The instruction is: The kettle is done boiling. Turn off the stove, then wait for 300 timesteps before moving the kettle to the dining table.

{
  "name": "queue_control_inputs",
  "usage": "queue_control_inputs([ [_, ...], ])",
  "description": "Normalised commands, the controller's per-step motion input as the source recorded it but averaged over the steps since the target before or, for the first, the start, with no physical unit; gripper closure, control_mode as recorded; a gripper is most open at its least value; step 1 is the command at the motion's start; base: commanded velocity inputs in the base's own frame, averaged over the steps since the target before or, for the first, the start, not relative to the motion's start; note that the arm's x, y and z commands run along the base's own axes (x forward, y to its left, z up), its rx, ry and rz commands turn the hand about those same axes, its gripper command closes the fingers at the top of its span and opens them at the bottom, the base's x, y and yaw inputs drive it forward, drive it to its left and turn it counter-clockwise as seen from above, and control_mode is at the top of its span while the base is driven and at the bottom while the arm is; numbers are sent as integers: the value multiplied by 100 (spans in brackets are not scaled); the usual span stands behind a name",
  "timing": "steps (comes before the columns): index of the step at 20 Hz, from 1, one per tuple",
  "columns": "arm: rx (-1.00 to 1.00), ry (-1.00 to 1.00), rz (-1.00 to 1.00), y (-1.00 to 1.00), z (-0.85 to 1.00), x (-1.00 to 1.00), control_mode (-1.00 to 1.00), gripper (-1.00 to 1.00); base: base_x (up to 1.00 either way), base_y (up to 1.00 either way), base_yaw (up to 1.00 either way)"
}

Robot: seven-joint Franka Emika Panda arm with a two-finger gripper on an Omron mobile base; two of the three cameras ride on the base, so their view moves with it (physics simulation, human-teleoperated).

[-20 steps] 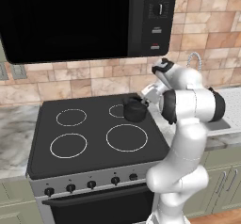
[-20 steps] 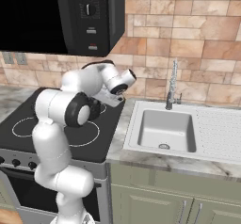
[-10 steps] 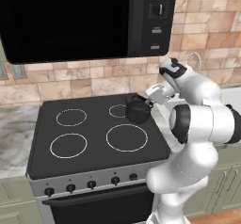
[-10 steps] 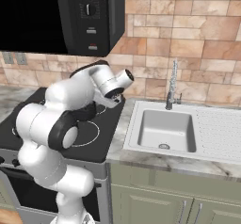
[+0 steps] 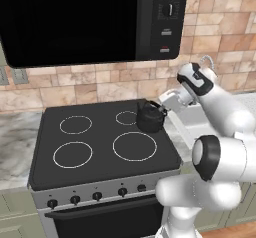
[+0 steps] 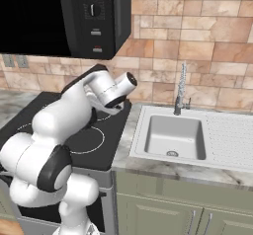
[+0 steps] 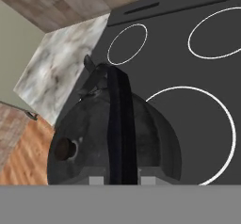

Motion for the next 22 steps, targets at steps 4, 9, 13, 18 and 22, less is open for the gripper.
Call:
queue_control_inputs([
  [4, 0, 0, -3, 0, 22, -46, -100, 100, 0, 0, 0],
  [9, 0, 0, -3, 0, 18, -44, -100, 100, 0, 0, 0],
  [13, 0, 0, -3, 0, 21, -41, -100, 100, 0, 0, 0],
  [18, 0, 0, -2, 0, 18, -32, -100, 100, 0, 0, 0],
  [22, -1, 0, 0, 0, 2, -3, -100, 100, 0, 0, 0],
])
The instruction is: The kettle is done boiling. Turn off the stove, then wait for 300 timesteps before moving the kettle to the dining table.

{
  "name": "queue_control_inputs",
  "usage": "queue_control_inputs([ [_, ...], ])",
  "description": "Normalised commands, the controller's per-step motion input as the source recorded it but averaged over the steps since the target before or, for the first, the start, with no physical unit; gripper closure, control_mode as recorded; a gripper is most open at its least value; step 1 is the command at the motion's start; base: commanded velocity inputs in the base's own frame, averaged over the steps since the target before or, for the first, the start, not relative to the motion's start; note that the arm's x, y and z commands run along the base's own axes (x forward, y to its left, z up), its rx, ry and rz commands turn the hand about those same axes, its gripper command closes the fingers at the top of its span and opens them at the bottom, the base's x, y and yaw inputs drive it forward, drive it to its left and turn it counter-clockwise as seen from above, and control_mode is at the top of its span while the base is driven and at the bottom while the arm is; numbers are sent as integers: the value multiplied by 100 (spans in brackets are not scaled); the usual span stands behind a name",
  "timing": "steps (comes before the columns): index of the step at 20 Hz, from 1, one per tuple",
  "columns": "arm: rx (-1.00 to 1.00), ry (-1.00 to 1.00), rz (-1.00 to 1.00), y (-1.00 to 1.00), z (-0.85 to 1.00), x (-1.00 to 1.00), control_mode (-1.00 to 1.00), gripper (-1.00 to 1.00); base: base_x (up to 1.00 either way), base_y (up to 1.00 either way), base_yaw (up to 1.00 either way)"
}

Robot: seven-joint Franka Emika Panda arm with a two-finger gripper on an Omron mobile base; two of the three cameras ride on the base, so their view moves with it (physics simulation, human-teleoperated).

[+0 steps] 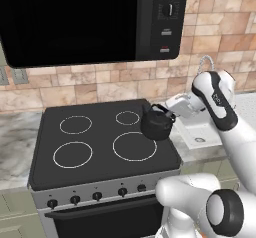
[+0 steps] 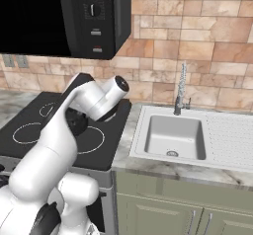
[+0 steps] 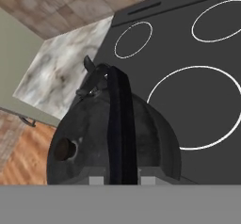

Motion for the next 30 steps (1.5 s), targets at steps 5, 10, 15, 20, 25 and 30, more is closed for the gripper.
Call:
queue_control_inputs([
  [5, 0, 0, 0, 0, 0, 0, -100, 100, 0, 0, 0],
  [10, 0, -2, 0, -1, 0, -6, -100, 100, 0, 0, 0],
  [15, 0, -1, -1, -3, 0, -6, 100, 100, -24, -23, -8],
  [20, 0, 0, 0, 0, 0, 0, 100, 100, -35, -30, -15],
  [25, 0, 0, 0, 0, 0, 0, 100, 100, -33, -26, -19],
  [30, 0, 0, 0, 0, 0, 0, 100, 100, -29, -31, -26],
])
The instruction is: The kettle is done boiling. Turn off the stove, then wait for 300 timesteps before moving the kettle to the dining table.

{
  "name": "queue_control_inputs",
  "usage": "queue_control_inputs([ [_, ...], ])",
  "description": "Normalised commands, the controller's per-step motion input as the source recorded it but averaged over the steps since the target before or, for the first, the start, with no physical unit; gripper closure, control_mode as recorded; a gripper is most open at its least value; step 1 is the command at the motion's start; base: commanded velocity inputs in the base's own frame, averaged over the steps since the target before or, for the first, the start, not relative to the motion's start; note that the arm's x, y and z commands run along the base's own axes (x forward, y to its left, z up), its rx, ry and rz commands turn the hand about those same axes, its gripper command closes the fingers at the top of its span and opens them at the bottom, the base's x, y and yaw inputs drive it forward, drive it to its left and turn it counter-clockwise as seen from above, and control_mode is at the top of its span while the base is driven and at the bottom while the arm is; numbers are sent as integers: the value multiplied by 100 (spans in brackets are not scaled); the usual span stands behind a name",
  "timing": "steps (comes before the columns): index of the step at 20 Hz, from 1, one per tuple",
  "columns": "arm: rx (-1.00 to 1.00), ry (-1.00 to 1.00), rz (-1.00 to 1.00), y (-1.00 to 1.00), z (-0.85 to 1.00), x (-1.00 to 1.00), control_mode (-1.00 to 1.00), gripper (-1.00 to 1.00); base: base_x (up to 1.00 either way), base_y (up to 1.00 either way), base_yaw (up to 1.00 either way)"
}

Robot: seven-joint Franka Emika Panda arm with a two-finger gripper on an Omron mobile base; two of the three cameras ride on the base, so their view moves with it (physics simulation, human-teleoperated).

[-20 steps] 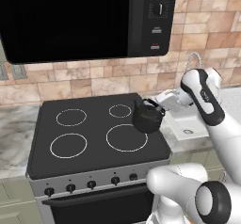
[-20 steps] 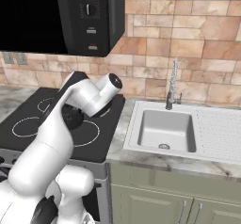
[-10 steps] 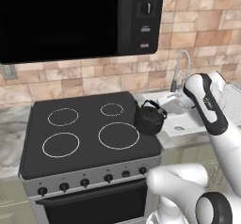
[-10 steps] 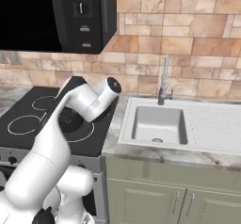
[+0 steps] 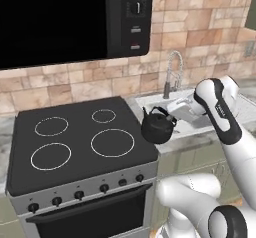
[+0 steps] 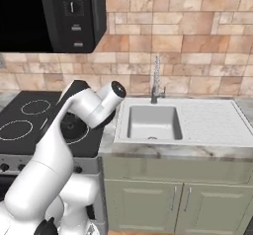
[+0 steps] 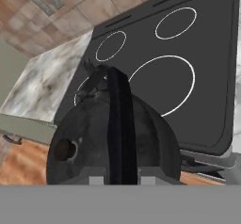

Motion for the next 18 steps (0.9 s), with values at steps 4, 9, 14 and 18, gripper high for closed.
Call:
queue_control_inputs([
  [4, 0, 0, 0, 0, 0, 0, 100, 100, -25, -28, -33],
  [9, 0, 0, 0, 0, 0, 0, 100, 100, -24, -13, -38],
  [14, 0, 0, 0, 0, 0, 0, 100, 100, -25, -5, -40],
  [18, 0, 0, 0, 0, 0, 0, 100, 100, -26, -4, -38],
])
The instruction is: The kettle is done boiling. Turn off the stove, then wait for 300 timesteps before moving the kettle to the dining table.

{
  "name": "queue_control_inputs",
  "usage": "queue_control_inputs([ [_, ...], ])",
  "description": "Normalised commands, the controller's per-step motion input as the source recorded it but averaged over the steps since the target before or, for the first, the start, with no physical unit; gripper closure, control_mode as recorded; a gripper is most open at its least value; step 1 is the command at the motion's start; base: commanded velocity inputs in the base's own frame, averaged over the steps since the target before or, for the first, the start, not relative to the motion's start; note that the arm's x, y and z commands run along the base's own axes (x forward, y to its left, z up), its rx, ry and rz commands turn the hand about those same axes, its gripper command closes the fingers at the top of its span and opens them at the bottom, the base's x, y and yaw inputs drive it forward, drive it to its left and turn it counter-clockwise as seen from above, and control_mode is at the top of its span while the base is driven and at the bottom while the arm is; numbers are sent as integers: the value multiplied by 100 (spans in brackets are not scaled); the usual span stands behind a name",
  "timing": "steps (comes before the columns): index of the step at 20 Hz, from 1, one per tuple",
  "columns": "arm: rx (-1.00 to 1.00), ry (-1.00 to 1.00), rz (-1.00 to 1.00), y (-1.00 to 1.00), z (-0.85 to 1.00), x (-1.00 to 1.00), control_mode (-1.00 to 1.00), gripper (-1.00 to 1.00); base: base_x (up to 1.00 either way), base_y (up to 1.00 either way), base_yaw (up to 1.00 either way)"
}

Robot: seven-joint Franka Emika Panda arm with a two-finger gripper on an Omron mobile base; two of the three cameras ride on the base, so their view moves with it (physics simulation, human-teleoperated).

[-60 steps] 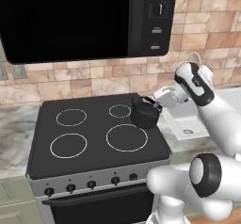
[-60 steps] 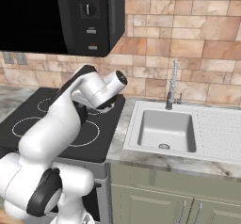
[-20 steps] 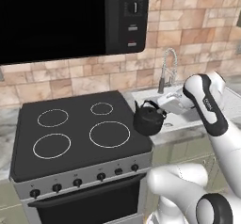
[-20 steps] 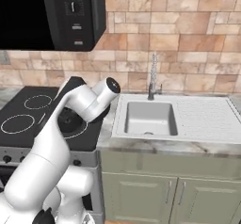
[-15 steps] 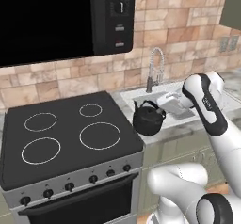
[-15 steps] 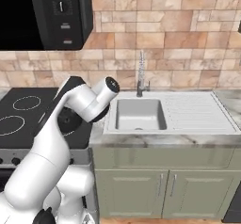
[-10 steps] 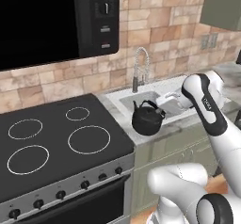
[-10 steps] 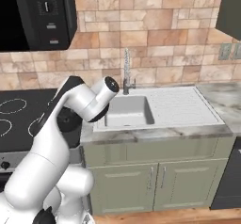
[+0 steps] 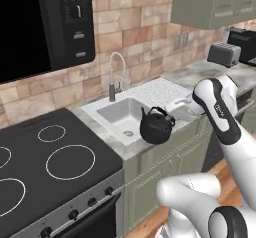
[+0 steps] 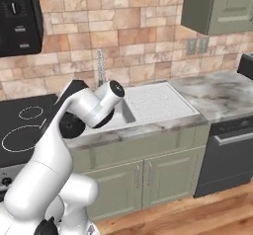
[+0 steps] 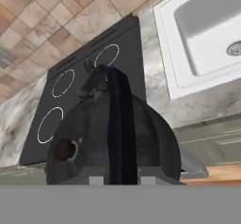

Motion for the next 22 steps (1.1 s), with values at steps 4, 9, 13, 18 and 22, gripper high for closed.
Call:
queue_control_inputs([
  [4, 0, 0, 0, 0, 0, 0, 100, 100, -26, 0, -33],
  [9, 0, 0, 0, 0, 0, 0, 100, 100, -29, 0, -33],
  [13, 0, 0, 0, 0, 0, 0, 100, 100, -27, -1, -33],
  [18, 0, 0, 0, 0, 0, 0, 100, 100, -26, -1, -32],
  [22, 0, 0, 0, 0, 0, 0, 100, 100, -26, -3, -33],
])
